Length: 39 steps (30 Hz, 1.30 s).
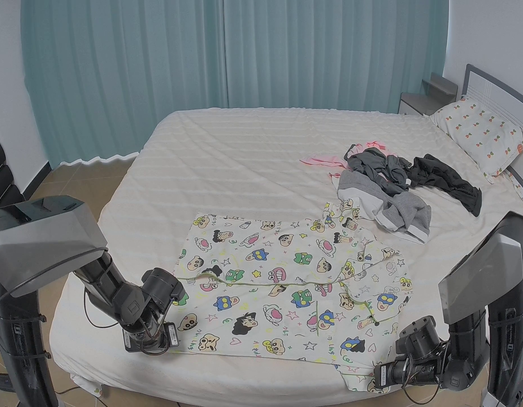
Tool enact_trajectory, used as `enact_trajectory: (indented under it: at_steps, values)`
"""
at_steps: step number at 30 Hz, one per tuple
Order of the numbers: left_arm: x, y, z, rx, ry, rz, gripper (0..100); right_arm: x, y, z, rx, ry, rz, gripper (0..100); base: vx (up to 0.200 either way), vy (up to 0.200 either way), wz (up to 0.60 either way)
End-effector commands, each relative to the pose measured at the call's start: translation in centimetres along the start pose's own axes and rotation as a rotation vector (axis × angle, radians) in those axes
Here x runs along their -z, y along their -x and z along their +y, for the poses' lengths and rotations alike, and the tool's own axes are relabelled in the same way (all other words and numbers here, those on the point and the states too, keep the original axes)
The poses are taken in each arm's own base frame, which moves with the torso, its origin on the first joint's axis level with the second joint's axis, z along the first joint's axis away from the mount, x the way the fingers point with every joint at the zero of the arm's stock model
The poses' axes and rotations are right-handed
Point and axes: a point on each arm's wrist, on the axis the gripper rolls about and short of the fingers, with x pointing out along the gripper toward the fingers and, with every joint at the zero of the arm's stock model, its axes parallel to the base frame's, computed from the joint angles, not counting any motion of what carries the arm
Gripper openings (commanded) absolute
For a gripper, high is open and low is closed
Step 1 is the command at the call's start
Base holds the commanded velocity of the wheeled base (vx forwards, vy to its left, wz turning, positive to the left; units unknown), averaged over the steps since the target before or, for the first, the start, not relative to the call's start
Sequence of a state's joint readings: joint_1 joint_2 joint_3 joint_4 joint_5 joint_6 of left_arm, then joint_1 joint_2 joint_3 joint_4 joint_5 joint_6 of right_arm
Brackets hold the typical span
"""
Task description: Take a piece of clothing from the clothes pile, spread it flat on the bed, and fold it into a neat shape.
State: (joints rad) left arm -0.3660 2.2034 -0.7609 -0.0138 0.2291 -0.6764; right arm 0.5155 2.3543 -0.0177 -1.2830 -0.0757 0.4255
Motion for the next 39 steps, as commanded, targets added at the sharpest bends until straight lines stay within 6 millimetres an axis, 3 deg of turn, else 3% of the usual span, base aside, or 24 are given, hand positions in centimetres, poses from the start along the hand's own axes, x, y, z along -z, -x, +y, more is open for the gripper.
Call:
enact_trajectory:
  at_steps: [1, 16, 27, 32, 39]
  values:
    - [1.1, 0.7, 0.0, -0.001, -0.033, 0.004, 0, 0.1, 1.0, -0.2, 0.005, 0.009, 0.010, 0, 0.000, 0.000, 0.00]
    - [4.3, 1.3, 0.2, -0.054, -0.131, 0.079, 0, 0.7, 3.5, -0.6, 0.046, 0.040, 0.110, 0, 0.000, 0.000, 0.00]
    - [4.5, 2.0, 0.4, -0.059, -0.140, 0.088, 0, 1.3, 3.7, -0.9, 0.074, 0.047, 0.172, 0, 0.000, 0.000, 0.00]
    - [3.8, 2.8, 0.1, -0.029, -0.120, 0.055, 0, 0.4, 4.5, -0.7, 0.036, 0.025, 0.087, 0, 0.000, 0.000, 0.00]
    - [1.2, 4.8, -0.7, 0.060, -0.058, -0.048, 0, -2.3, 5.8, -1.0, -0.031, -0.052, -0.122, 0, 0.000, 0.000, 0.00]
